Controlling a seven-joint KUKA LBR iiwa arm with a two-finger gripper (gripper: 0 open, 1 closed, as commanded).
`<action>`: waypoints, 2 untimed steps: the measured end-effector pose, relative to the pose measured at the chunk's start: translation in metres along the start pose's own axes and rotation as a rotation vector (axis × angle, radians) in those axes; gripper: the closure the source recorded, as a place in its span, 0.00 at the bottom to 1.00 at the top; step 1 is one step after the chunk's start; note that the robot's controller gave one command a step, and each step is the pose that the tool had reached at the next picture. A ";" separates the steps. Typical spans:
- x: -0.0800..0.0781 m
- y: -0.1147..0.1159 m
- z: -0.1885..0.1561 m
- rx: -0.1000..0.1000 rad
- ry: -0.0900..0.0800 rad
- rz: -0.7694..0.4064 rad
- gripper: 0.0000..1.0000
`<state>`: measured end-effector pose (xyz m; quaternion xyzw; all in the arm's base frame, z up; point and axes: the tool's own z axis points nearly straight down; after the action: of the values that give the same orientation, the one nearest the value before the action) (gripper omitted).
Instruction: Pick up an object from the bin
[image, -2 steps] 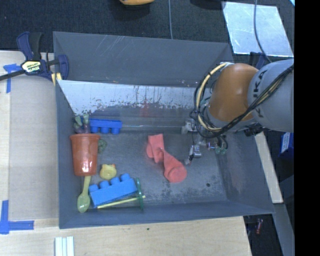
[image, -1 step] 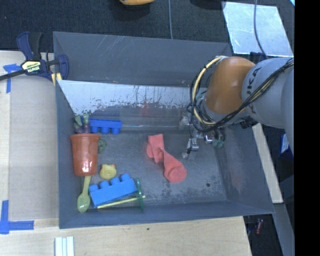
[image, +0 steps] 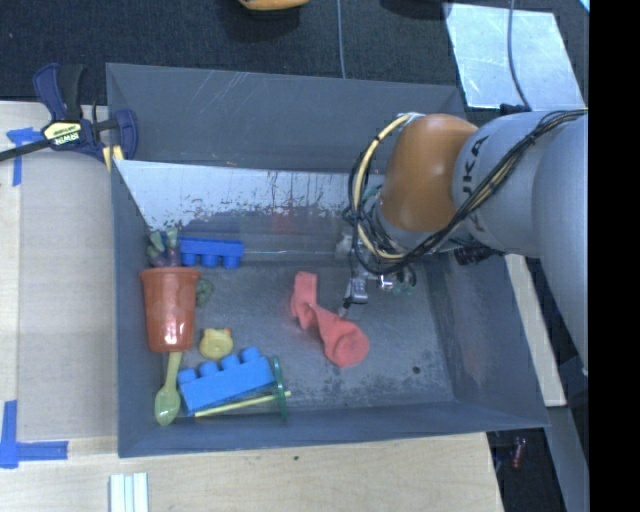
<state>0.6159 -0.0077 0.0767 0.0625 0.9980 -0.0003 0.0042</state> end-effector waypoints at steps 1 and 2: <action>0.031 0.012 -0.044 0.005 -0.002 0.131 1.00; 0.031 0.012 -0.044 0.006 -0.001 0.130 0.00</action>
Offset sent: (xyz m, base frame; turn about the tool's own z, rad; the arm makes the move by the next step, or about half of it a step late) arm 0.0000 0.0000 0.0000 0.0000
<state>0.5861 0.0081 0.1206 0.1272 0.9919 -0.0028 0.0047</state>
